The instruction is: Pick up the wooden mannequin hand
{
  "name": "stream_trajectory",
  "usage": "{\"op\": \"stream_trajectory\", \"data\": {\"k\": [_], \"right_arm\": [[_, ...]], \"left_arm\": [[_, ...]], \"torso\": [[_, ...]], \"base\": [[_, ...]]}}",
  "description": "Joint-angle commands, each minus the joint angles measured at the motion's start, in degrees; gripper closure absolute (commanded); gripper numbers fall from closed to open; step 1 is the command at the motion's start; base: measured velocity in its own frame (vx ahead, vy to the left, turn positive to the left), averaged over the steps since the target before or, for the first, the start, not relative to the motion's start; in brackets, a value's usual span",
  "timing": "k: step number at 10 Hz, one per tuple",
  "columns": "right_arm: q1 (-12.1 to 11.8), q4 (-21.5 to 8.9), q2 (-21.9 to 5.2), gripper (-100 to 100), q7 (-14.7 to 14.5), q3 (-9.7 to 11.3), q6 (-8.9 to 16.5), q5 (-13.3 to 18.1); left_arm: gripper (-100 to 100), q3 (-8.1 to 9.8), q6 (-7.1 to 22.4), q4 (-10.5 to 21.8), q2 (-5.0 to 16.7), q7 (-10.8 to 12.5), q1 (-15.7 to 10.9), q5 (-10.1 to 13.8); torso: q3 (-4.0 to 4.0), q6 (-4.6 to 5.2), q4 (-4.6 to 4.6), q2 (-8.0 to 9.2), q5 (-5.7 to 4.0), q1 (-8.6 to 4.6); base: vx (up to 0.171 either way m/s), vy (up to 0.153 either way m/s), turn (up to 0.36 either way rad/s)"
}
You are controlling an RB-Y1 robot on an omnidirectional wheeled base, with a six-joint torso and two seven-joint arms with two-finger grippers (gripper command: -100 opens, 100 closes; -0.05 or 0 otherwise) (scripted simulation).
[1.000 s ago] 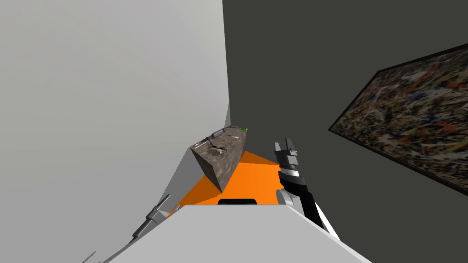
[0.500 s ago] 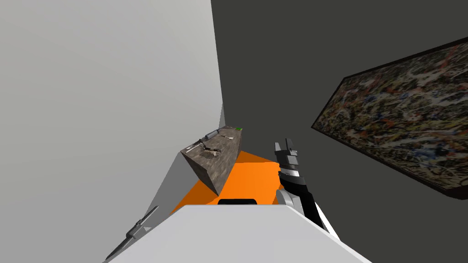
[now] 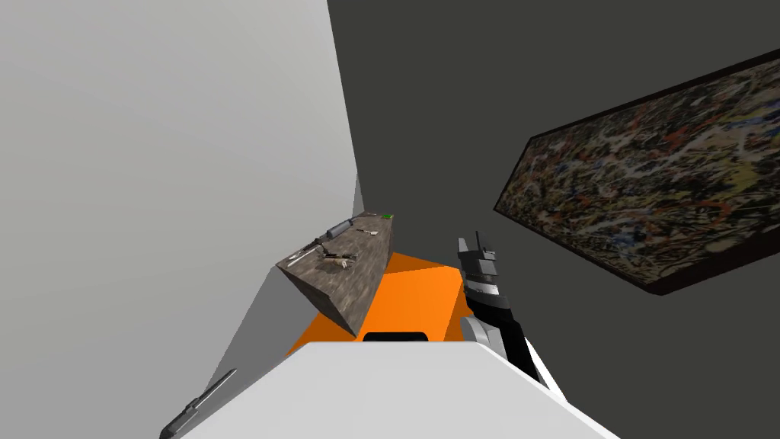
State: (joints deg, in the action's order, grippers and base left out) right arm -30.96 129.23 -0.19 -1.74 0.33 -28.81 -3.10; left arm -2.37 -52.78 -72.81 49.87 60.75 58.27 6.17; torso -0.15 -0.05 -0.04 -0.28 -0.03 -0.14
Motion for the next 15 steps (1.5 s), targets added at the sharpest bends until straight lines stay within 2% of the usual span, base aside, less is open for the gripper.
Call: {"op": "stream_trajectory", "data": {"k": [1,2,4,5,8,10,12,15], "right_arm": [[0.0,0.0,0.0,0,0.0,0.0,0.0,0.0],[0.0,0.0,0.0,0,0.0,0.0,0.0,0.0],[0.0,0.0,0.0,0,0.0,0.0,0.0,0.0],[0.0,0.0,0.0,0,0.0,0.0,0.0,0.0],[0.0,0.0,0.0,0,0.0,0.0,0.0,0.0],[0.0,0.0,0.0,0,0.0,0.0,0.0,0.0],[0.0,0.0,0.0,0,0.0,0.0,0.0,0.0],[0.0,0.0,0.0,0,0.0,0.0,0.0,0.0]], "left_arm": [[-100,0.44,-1.1,2.9,2.7,2.5,1.6,0.1],[-100,0.44,-1.1,3.1,2.7,2.5,1.6,0.1],[-100,0.83,-2.8,7.1,6.7,6.2,3.8,-0.1],[-100,0.83,-2.8,7.9,6.7,6.2,3.8,-0.1],[-100,1.18,-4.9,14.1,11.7,10.8,6.5,-0.6],[-100,1.18,-4.9,14.1,11.7,10.8,6.5,-0.6],[-100,1.2,-5.9,17.4,14.3,13.3,7.7,-1.1],[-100,0.9,-6.8,20.8,16.8,15.9,8.7,-2.0]], "torso": [[0.0,0.0,0.0,0.0,0.0,0.0],[-0.02,0.09,-0.01,-0.05,-0.02,-0.06],[-0.05,0.08,-0.01,-0.1,-0.01,-0.06],[-0.13,0.07,-0.05,-0.24,-0.03,-0.15],[-0.16,0.07,-0.06,-0.28,-0.02,-0.08],[-0.22,0.02,-0.08,-0.37,-0.03,-0.16],[-0.02,0.02,0.0,-0.04,-0.01,-0.04],[-0.31,0.05,-0.12,-0.53,-0.03,-0.14]], "base": [[0.066,-0.07,-0.372],[0.057,-0.051,-0.149],[0.106,-0.084,-0.385],[0.098,-0.062,-0.163],[0.142,-0.072,-0.358],[0.098,-0.042,-0.158],[0.113,-0.042,-0.339],[0.201,-0.044,-0.38]]}}
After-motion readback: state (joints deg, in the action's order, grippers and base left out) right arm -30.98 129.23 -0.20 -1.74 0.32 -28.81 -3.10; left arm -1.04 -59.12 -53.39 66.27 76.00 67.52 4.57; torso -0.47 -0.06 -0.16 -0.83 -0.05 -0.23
